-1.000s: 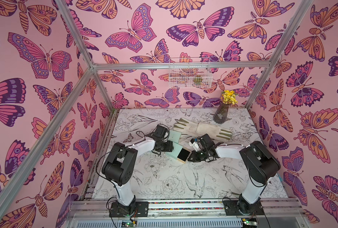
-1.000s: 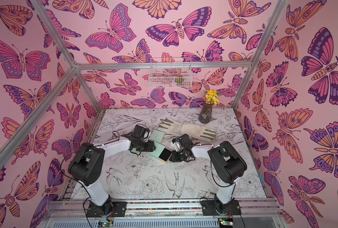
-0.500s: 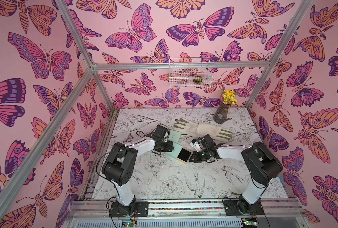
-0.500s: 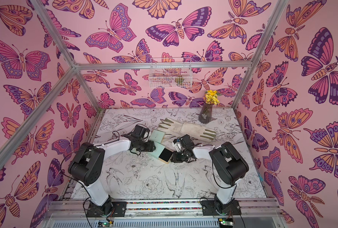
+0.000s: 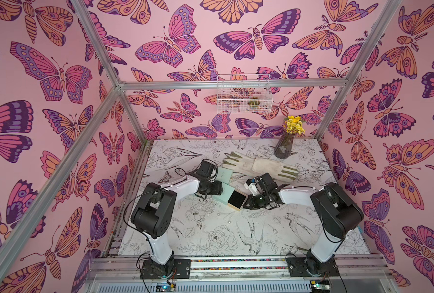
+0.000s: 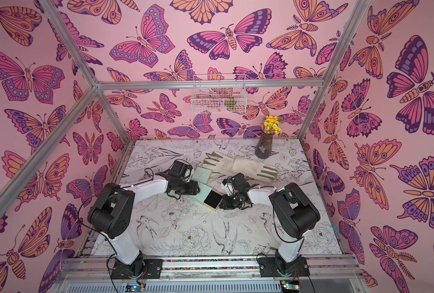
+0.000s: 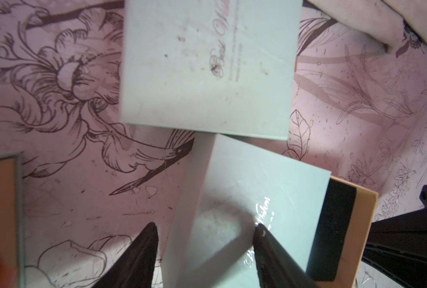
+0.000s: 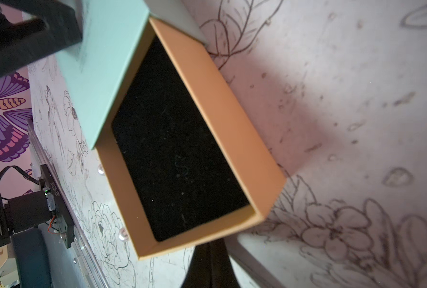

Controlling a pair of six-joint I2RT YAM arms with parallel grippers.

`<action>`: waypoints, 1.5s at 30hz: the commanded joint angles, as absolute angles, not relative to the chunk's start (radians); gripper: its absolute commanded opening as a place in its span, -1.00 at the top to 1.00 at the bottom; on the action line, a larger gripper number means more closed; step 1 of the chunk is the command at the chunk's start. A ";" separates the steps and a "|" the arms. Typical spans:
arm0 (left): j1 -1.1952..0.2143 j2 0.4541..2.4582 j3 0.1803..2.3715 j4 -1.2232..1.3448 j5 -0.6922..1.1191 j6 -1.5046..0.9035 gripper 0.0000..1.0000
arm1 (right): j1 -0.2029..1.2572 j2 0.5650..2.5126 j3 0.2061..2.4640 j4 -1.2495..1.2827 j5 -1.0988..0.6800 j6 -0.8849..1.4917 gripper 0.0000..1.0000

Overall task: Place the earrings into the drawer-style jewelry box
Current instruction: Open the drawer in the jewelry box, then pick up the earring from the center of the board.

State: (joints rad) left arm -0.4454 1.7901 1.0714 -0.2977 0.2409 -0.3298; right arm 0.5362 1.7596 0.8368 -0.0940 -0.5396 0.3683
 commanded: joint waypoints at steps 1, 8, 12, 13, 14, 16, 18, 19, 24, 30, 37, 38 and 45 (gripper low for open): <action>-0.444 1.840 1.068 -0.366 0.193 -0.315 -0.25 | 0.528 1.762 0.830 -0.169 -0.508 0.356 0.85; -0.456 1.849 1.079 -0.367 0.198 -0.324 -0.26 | 0.529 1.751 0.823 -0.181 -0.505 0.353 0.61; -0.456 1.843 1.090 -0.367 0.202 -0.328 -0.29 | 0.528 1.720 0.813 -0.197 -0.487 0.354 0.57; -0.457 1.837 1.095 -0.367 0.206 -0.330 -0.31 | 0.528 1.707 0.810 -0.203 -0.483 0.353 0.56; -0.457 1.833 1.100 -0.367 0.211 -0.332 -0.34 | 0.529 1.695 0.809 -0.209 -0.478 0.353 0.54; -0.458 1.821 1.116 -0.367 0.216 -0.340 -0.38 | 0.529 1.662 0.808 -0.229 -0.459 0.351 0.50; -0.459 1.807 1.132 -0.367 0.214 -0.346 -0.42 | 0.529 1.633 0.809 -0.252 -0.440 0.345 0.48; -0.458 1.796 1.140 -0.368 0.211 -0.348 -0.44 | 0.529 1.617 0.811 -0.268 -0.426 0.340 0.48; -0.466 1.728 1.151 -0.368 0.155 -0.369 -0.64 | 0.535 1.579 0.833 -0.367 -0.347 0.304 0.49; -0.559 1.574 1.065 -0.349 0.049 -0.359 -0.65 | 0.618 1.580 0.889 -0.472 -0.259 0.236 0.50; -0.697 1.420 0.871 -0.219 0.009 -0.439 -0.60 | 0.638 1.586 0.923 -0.492 -0.242 0.197 0.51; -0.703 1.410 0.845 -0.193 0.009 -0.455 -0.59 | 0.637 1.591 0.927 -0.492 -0.246 0.192 0.50; -0.705 1.419 0.825 -0.166 -0.002 -0.462 -0.57 | 0.644 1.634 0.974 -0.508 -0.266 0.159 0.46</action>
State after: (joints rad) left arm -0.7063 1.4166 0.8265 -0.2070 0.0246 -0.4511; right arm 0.6361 1.6062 0.9386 -0.4717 -0.2657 0.1936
